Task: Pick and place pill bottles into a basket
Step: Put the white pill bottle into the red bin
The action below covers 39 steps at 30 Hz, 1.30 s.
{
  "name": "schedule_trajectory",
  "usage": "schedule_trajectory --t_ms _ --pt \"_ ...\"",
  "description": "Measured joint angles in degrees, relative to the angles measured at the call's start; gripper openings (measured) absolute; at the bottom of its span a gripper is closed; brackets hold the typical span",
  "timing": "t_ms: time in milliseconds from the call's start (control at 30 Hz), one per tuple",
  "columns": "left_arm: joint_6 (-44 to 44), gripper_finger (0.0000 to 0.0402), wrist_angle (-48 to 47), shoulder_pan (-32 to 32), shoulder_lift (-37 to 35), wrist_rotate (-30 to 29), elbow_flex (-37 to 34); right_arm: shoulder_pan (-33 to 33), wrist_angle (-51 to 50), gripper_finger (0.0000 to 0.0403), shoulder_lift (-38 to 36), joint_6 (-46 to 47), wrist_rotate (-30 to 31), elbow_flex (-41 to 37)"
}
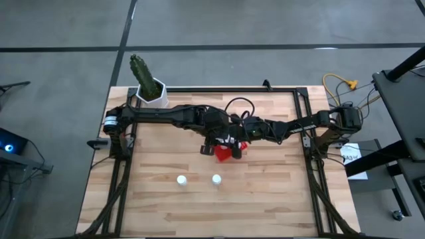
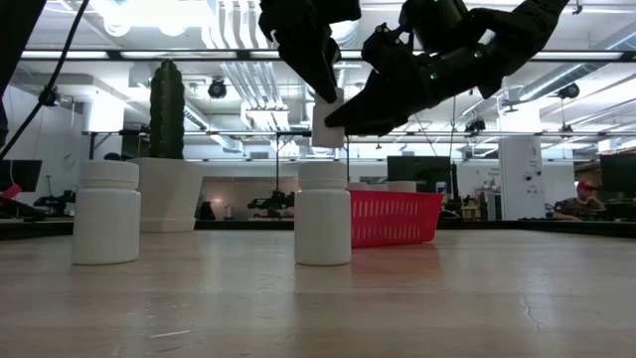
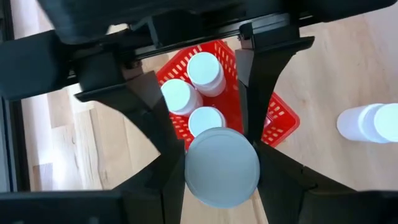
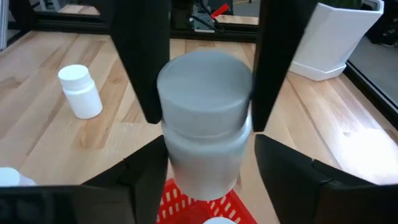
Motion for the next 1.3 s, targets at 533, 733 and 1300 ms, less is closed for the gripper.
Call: schedule_trajectory --t_ms 533,733,1300 --pt "-0.32 0.0143 -2.21 2.86 0.0 0.14 -0.02 0.0 -8.08 0.0277 -4.39 -1.42 0.62 0.08" --pt "-0.28 0.0143 -0.9 3.3 0.15 4.65 -0.3 -0.86 -17.81 0.026 -10.36 -2.05 0.77 0.07" --pt "-0.26 0.0143 6.78 3.56 0.11 7.63 -7.88 -3.43 -22.79 0.0228 -22.6 -9.27 8.87 -0.07"
